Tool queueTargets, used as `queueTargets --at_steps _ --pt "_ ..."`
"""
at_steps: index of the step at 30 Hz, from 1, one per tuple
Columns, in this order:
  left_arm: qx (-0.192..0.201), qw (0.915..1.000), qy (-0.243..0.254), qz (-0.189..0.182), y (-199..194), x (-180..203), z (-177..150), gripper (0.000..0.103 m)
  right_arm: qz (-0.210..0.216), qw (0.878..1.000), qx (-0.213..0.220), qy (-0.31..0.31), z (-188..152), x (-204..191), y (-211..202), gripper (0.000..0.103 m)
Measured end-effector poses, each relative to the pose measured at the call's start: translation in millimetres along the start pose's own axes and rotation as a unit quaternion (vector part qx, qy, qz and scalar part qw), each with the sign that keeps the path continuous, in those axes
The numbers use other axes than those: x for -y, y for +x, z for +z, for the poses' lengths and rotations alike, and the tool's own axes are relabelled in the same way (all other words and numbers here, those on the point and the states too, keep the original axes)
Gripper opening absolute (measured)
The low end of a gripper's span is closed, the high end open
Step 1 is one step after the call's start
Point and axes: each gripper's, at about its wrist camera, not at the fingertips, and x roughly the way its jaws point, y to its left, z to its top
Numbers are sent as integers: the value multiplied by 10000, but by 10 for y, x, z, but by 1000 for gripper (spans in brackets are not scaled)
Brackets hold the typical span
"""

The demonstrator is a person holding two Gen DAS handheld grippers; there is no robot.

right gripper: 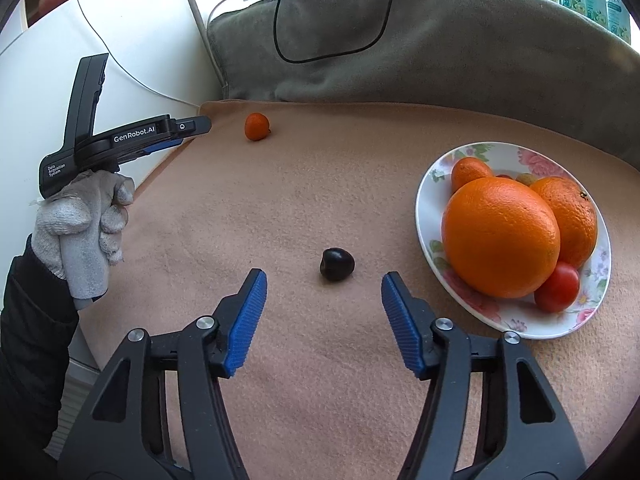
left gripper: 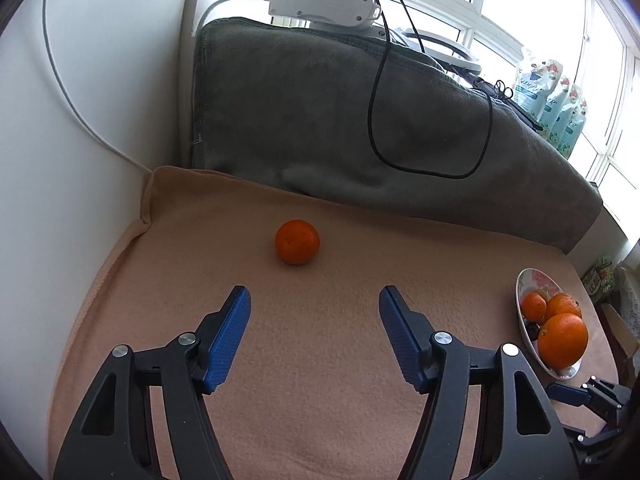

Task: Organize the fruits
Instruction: 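Move the right gripper to the dark fruit while the left approaches the loose tangerine, then close the right gripper on the dark fruit while the left grasps the tangerine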

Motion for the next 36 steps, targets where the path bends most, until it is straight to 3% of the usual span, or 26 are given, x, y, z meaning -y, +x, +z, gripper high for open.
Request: queueTargets --at_steps 6,9,18,36 --pt "-95 9999 -71 -72 171 -29 46 60 -42 9999 -95 61 22 51 132 54" --pt "-128 9999 -76 -60 236 -47 72 59 -38 9998 -162 81 37 77 182 46" --pt "-285 9996 19 -3 510 -57 199 52 -31 9998 -173 101 57 90 269 45" --pt "-538 9984 -197 -17 942 -182 244 52 -19 9997 -206 117 78 131 340 43"
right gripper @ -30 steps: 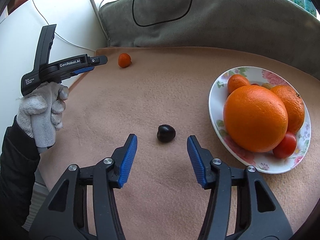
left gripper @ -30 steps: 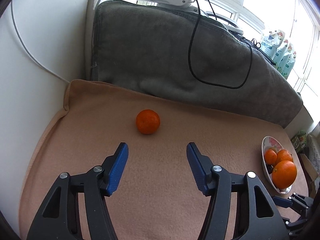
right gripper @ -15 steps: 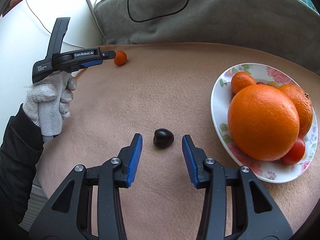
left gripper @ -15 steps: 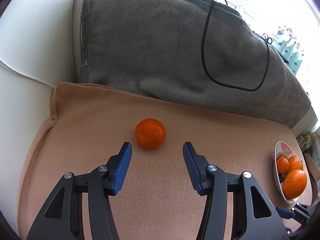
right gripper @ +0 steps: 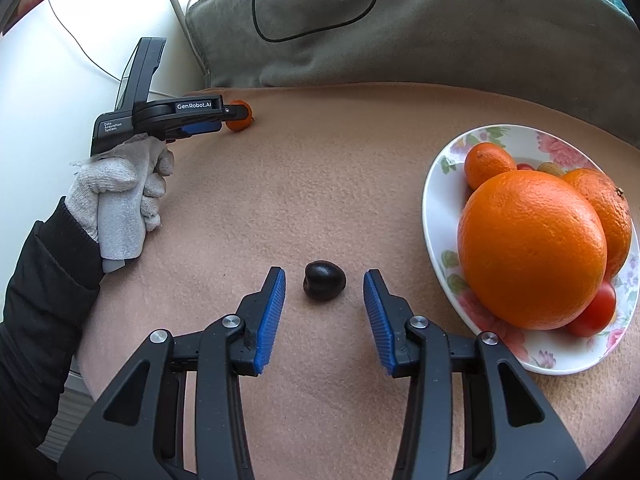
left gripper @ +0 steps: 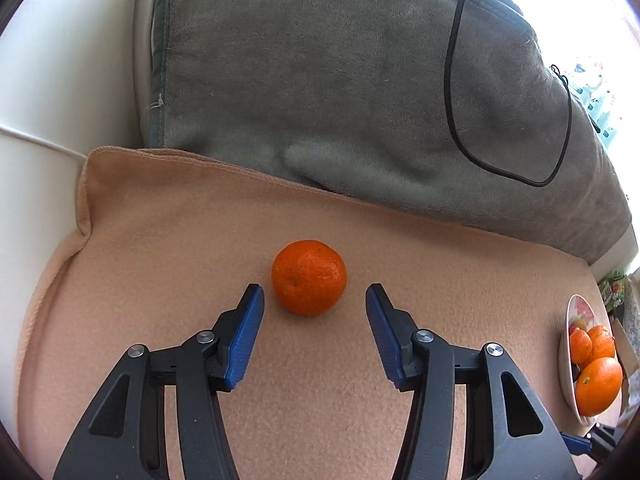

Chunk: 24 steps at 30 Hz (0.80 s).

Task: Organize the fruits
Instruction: 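Close the right gripper on the dark fruit while the left grasps the tangerine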

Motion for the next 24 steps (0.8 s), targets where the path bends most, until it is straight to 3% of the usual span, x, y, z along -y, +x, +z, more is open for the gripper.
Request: queueTargets --at_steps 3,6,15,21,24 --pt "-22 10000 29 0 29 -10 13 52 2 10000 -24 9 17 4 43 43" --pt "-38 10000 31 -1 52 -17 31 52 11 10000 -65 1 16 -15 81 36" --pt "-121 9999 -10 -19 222 -97 75 52 -3 9999 -120 1 16 -34 126 35" --pt "-117 9999 -52 12 349 -114 102 52 0 9999 -133 -49 11 -56 112 30" --pt "-142 9998 -77 69 403 -140 127 45 -6 9999 -140 -53 2 -47 100 28"
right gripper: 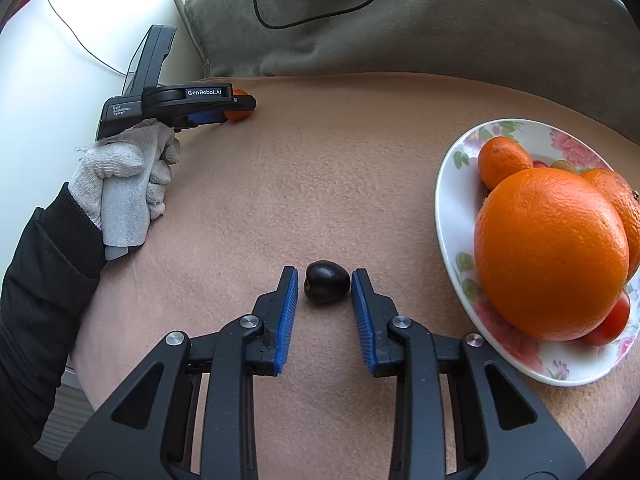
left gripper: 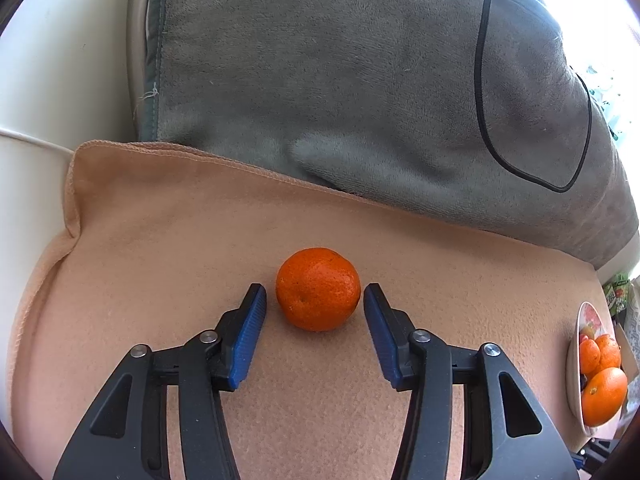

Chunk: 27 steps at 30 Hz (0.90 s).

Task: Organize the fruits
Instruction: 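Close the right gripper on the dark fruit while the left grasps the tangerine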

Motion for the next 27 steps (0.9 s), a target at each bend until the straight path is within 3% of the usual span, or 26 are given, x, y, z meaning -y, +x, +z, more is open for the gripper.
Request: queueTargets --at_steps 3,11,27 --pt "21 10000 19 -13 48 -35 25 40 12 10000 3 32 -2 22 -17 25" --pt "86 9999 56 21 42 -27 -17 39 21 10000 18 40 5 28 3 24" --pt "236 9996 154 -59 -386 99 -250 39 35 9999 153 39 -4 51 -37 24"
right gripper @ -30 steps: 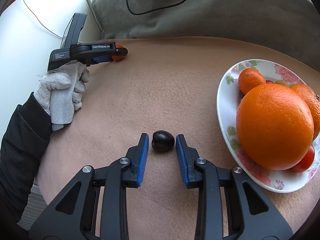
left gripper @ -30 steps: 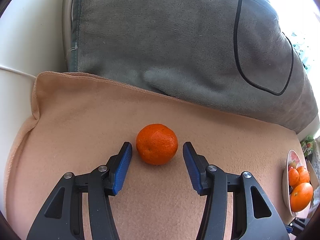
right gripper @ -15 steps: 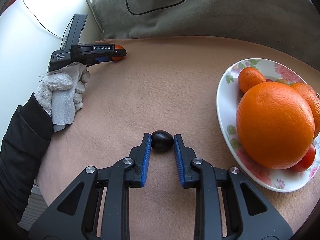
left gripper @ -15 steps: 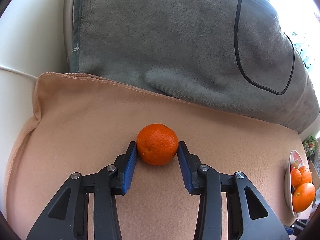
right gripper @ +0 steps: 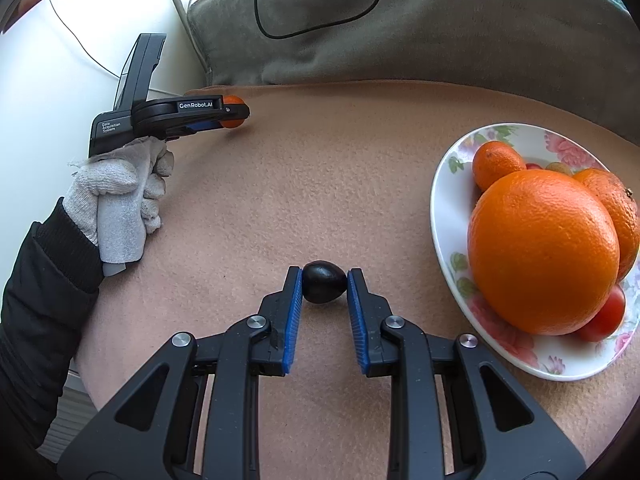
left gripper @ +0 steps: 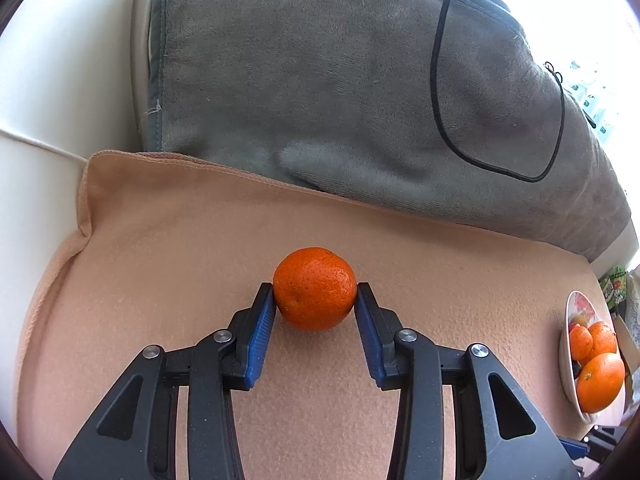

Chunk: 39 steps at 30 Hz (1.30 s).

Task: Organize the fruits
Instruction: 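Lift and carry the dark fruit over the plate while the left carries the tangerine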

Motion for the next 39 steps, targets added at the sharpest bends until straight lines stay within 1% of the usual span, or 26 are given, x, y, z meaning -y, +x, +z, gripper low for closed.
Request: queueTargets --at_steps 12,22,33,39 --pt "216 9993 173 -261 -387 243 -121 39 -8 9998 210 22 -4 -5 -147 24" --pt "373 9969 460 -524 -665 654 -135 39 -19 9990 436 91 -55 33 -356 24" --pt "393 9929 768 -821 -725 1101 -195 39 10 9977 652 176 -94 108 -567 24" --pt "374 9893 966 -1032 -769 1377 -221 39 20 9959 860 281 -66 242 -771 24"
